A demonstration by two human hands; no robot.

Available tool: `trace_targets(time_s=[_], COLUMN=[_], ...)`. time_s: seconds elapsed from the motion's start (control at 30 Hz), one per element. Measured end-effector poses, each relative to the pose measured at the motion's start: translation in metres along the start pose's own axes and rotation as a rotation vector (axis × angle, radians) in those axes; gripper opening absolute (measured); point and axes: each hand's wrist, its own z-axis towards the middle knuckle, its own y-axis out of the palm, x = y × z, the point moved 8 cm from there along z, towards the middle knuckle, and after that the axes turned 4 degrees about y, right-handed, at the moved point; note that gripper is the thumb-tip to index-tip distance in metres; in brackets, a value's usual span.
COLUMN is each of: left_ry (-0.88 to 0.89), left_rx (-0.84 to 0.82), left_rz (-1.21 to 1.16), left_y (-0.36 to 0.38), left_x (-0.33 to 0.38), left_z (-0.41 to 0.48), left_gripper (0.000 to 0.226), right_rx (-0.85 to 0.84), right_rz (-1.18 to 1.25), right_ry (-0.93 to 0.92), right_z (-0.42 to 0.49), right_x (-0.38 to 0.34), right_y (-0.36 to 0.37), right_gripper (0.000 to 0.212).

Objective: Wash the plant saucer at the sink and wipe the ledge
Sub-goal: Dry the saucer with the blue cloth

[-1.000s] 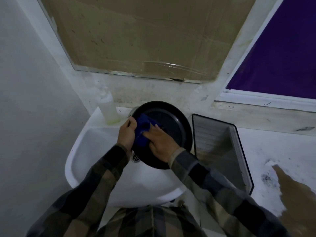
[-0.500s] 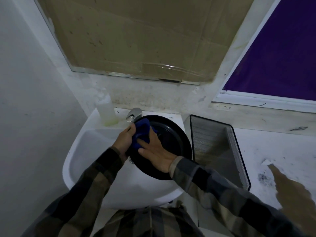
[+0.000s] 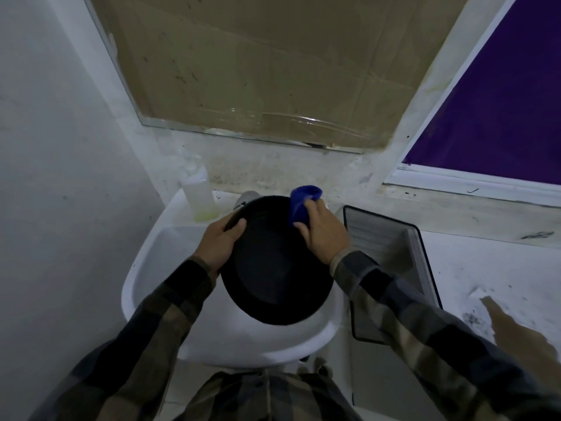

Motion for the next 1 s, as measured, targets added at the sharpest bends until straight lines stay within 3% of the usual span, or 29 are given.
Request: trace_targets(time_s=[0.2,0.33,0.47,0.63,0.83,0.9,1.0], left_ry=[0.015,-0.029,0.037,0.126,0.279,0.3,0.323], left_rx=[0.166,0.099,0.036,0.009,-0.243,-0.21,-0.085], left_rz=[-0.085,-0.08,0.358,0.946,0.978,0.917,0.812], left_y=[-0.017,-0.012,-0.016,-0.011,0.045,0.051,0.04], left_x=[-0.003,-0.008,0.007,0.034,0.051,0.056,0.061], left_z=[-0.006,-0.005,0.012,0.029,0.035,0.038,0.04], left_gripper=[0.023,0.021,0.005,0.021,0.03,0.023,0.025], right_rx=[-0.012,-0.042,-0.015,0.008,-0.07,-0.038,0.078], right_rz=[0.455,0.597,0.547,0.329,-0.049,-0.11,0.014], right_ry=[0.427,0.547,0.451,0.171,-0.23,-0.289,-0.207], right_z=[-0.032,-0.045,-0.044,-0.025,-0.005,-0.004,0.0], right_x=[0.04,0.055,0.05,0.023,-0.036,-0.046,-0.035], right_y=[0.021,0.032,0.017,-0.029,-0.063,-0.065,-0.071], right_gripper=[0.058,0.055,0.056,0.056,0.06,0.059,0.061])
